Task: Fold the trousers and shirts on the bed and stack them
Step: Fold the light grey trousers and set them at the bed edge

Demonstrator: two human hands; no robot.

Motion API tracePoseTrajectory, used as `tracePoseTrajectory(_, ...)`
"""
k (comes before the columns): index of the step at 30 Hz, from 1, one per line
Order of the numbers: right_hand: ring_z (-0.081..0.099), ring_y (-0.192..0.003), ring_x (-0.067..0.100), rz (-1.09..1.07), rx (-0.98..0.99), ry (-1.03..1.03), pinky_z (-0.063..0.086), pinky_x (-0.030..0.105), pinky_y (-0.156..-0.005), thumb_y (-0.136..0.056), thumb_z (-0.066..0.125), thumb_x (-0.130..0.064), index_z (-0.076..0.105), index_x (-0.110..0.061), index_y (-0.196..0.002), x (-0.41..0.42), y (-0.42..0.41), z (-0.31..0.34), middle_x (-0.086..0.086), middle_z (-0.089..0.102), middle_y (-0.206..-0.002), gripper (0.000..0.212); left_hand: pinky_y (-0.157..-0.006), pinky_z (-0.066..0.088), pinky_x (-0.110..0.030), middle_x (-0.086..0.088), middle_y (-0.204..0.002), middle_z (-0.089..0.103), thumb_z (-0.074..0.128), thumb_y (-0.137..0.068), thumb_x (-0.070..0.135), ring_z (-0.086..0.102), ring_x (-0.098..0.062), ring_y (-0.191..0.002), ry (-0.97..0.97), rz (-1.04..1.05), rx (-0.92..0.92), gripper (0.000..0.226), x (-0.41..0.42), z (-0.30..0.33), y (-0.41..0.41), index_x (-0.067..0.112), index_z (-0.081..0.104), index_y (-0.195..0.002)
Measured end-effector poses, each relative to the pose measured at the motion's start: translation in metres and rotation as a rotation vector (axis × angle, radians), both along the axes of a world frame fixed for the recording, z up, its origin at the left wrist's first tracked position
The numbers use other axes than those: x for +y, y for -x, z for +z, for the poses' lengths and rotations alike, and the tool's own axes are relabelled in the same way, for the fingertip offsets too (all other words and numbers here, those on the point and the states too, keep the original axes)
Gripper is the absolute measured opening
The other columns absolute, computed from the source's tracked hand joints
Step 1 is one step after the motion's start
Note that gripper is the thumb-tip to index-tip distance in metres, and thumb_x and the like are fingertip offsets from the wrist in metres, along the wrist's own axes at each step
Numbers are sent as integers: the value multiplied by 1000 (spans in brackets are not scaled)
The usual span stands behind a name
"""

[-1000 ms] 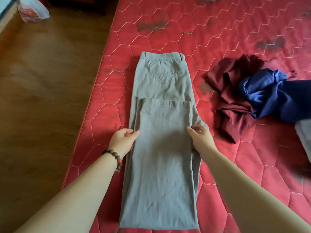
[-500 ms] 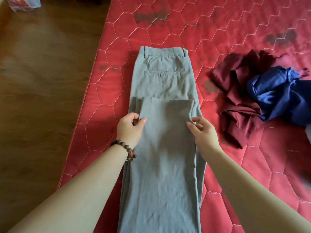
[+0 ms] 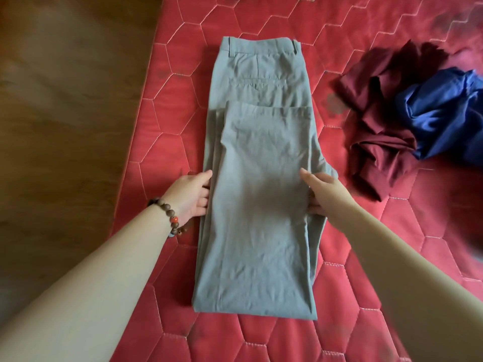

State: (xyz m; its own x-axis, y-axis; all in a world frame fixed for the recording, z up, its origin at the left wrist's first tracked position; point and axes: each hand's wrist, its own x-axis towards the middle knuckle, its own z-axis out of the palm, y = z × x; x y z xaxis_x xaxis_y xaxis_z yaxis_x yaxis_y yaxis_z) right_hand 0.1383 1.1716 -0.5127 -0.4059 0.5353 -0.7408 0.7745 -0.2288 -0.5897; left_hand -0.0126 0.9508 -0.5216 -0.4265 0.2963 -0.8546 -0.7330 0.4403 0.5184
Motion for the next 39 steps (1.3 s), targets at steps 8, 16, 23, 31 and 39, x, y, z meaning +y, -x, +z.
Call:
tracePoseTrajectory(8, 60, -65, 22, 94, -89, 346, 52, 31, -62, -89, 60, -46, 68, -16, -93, -45, -94, 9, 6, 66, -76, 31, -65, 53, -34, -13, -93, 73, 35, -94, 62, 71, -22, -76, 54, -178, -304, 66, -79, 6, -82, 5, 60, -117)
tracePoseTrajectory(16, 60, -77, 20, 230, -3, 44, 50, 38, -76, -92, 63, -20, 66, -2, -97, -94, -152, 4, 16, 68, -90, 20, -87, 46, -64, -15, -89, 60, 73, -64, 51, 56, -25, -83, 55, -268, 135, 76, -120, -8, -133, -16, 54, -95)
tracePoseTrajectory(23, 35, -49, 11, 337, -140, -345, 25, 22, -44, -87, 66, -20, 43, -14, -59, -129, -172, -12, -4, 42, -52, 36, -87, 49, -62, -19, -90, 66, 76, -60, 45, 62, -30, -84, 17, -245, 148, 58, -140, -12, -159, -4, 65, -91)
tracePoseTrajectory(31, 47, -64, 21, 227, -175, -379, 28, 27, -51, -86, 67, -25, 55, -1, -76, -135, -169, -15, -2, 50, -63, 29, -47, 18, -31, -3, -51, 28, 59, -92, 24, 32, -23, -53, 359, -400, 602, 47, -109, -3, -162, 10, 33, -56)
tracePoseTrajectory(39, 47, -129, 34, 713, 233, -1038, 38, 45, -107, -81, 65, -2, 60, -1, -121, -157, -123, -20, 18, 53, -136, 41, -106, 39, -43, -16, -132, 55, 58, -80, 6, 50, -32, -125, 228, -826, 1439, 47, -68, -7, -177, 2, 57, -127)
